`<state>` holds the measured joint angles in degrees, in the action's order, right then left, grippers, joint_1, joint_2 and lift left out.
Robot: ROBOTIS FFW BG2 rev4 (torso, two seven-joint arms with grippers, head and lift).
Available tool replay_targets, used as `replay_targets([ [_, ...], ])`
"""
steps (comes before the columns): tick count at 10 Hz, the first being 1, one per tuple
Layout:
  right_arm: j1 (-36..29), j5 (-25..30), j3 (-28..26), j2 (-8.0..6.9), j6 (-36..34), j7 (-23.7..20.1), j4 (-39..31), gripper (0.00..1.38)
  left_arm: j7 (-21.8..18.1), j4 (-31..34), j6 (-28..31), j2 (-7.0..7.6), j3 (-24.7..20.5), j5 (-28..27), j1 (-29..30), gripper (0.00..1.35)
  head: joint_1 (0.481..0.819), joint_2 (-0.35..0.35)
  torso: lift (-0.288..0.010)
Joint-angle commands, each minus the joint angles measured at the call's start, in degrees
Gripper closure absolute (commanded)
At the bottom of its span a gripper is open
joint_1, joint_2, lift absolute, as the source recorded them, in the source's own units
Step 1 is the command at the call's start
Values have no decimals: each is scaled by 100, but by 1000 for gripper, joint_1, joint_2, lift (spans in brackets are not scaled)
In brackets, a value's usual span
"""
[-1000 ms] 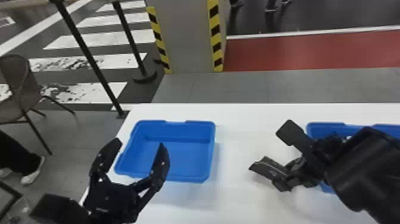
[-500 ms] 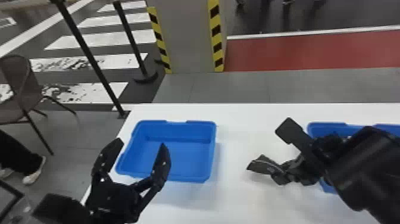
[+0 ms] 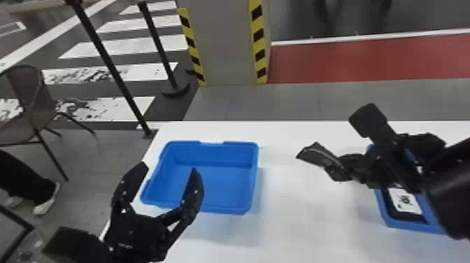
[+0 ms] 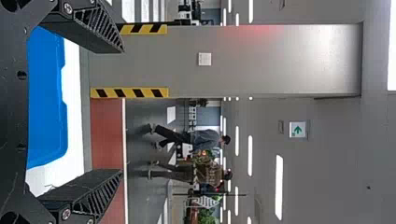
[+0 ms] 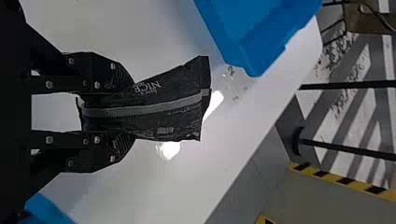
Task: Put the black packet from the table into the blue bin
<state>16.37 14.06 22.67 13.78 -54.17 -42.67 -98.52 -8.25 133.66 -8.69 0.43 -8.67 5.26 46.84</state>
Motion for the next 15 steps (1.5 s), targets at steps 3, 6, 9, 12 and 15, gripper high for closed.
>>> replay_targets([
  [3,-1257,879,-2165,-130,-348,57,-1222,901,-1,0,-4,1,-1,11,13,113,695,134,-110],
  [6,-2143,1347,-3479,-201,-728,40,-1644,811,-1,0,-4,1,-13,69,41,110,695,-91,-110],
  [9,-2143,1325,-3513,-253,-278,57,-1461,-2,-1,0,-32,1,-13,57,41,108,695,-168,-110],
  [12,-3746,-161,-3947,-578,1832,1033,-2755,76,-1,0,-88,-7,-47,91,69,108,695,-153,-110],
  [15,-4576,-1578,-4107,-877,4433,1138,-2502,99,-1,-28,-186,-25,-58,80,41,107,695,-75,-110],
])
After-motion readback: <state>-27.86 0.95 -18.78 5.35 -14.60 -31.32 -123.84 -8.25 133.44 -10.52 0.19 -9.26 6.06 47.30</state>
